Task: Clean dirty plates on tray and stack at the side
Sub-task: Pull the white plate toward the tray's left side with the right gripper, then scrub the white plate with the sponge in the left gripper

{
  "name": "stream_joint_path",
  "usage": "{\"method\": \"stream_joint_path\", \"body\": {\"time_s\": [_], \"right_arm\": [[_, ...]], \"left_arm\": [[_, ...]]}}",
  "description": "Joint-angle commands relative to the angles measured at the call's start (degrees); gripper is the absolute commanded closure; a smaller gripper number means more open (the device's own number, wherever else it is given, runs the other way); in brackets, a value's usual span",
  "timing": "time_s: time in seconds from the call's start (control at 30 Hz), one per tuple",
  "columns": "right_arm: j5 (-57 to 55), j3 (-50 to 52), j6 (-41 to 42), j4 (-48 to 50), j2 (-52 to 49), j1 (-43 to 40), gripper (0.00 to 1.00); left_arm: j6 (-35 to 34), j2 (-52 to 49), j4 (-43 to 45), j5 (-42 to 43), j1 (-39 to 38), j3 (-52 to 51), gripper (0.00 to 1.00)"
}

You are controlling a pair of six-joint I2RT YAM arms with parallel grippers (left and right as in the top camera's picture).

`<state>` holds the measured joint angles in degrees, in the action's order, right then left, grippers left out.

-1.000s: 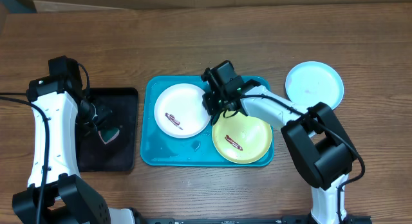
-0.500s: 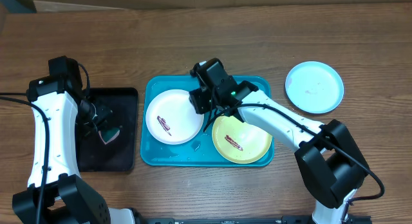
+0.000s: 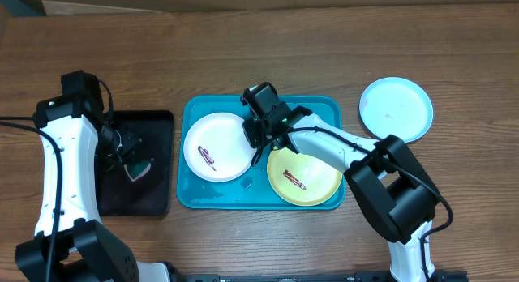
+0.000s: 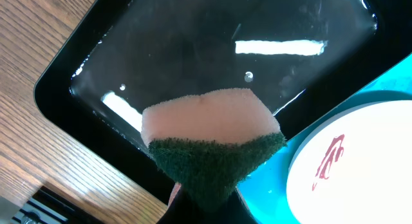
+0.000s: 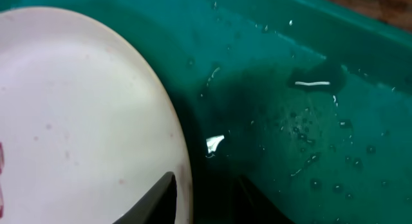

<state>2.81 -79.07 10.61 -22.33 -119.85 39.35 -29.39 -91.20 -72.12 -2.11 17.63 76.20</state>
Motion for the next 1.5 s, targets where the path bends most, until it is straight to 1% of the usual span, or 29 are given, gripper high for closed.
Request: {"method": "stream_joint_path", "body": {"time_s": [0.0, 0.27, 0.4, 0.5, 0.57, 0.63, 0.8, 0.93, 1.0, 1.1, 1.27, 1.3, 1.37, 1.47], "right_arm": [[0.46, -0.79, 0.07, 0.0, 0.09, -0.2, 0.75], [0.46, -0.76, 0.15, -2.95, 0.09, -0.2, 0.9], [0.13, -0.74, 3.41, -4.28, 0.07, -0.2, 0.96], [-0.24, -0.42, 7.58, -4.81, 0.07, -0.2, 0.96], [-0.22, -0.15, 10.8, -4.92, 0.07, -0.2, 0.96], [-0.22, -0.02, 13.38, -5.18, 0.07, -0.2, 0.96], [-0.13, -0.02, 13.68, -6.86, 0.07, -0.15, 0.96], [0.94, -0.02, 13.68, -8.22, 0.07, -0.15, 0.96], [0.92, -0.02, 13.7, -8.02, 0.07, -0.15, 0.96], [0.66, -0.02, 16.81, -7.61, 0.07, -0.15, 0.96], [0.57, -0.02, 21.2, -7.21, 0.07, -0.2, 0.96], [0.31, -0.02, 22.12, -7.3, 0.07, -0.2, 0.96], [-0.52, -0.02, 25.46, -7.85, 0.07, -0.2, 0.96], [-0.59, -0.02, 26.97, -7.98, 0.07, -0.2, 0.96]], "left_arm": [[1.11, -0.09, 0.35, 0.26, -0.09, 0.02, 0.96], [1.14, -0.11, 0.26, 0.26, -0.09, 0.02, 0.96], [1.14, -0.13, 0.22, 0.26, -0.09, 0.02, 0.96], [1.4, -0.13, 0.11, 0.31, -0.09, 0.02, 0.96], [3.19, -0.13, 0.13, 1.64, -0.09, 0.02, 0.96], [7.1, -0.13, 0.22, 5.9, -0.09, 0.02, 0.96], [19.12, -0.15, 0.68, 19.47, -0.7, 0.02, 0.96], [23.67, -0.15, 1.16, 25.9, -3.17, 0.02, 0.96], [23.61, -0.17, 1.97, 26.47, -5.16, 0.02, 0.96], [22.32, -0.2, 4.31, 27.69, -9.44, 0.02, 0.96], [13.88, -0.22, 11.08, 25.73, -17.57, 0.02, 0.96], [11.56, -0.24, 12.33, 24.33, -19.04, 0.02, 0.96], [4.74, -0.5, 14.69, 19.19, -22.82, 0.02, 0.96], [0.35, -1.42, 16.87, 14.62, -26.64, 0.02, 0.96]]}}
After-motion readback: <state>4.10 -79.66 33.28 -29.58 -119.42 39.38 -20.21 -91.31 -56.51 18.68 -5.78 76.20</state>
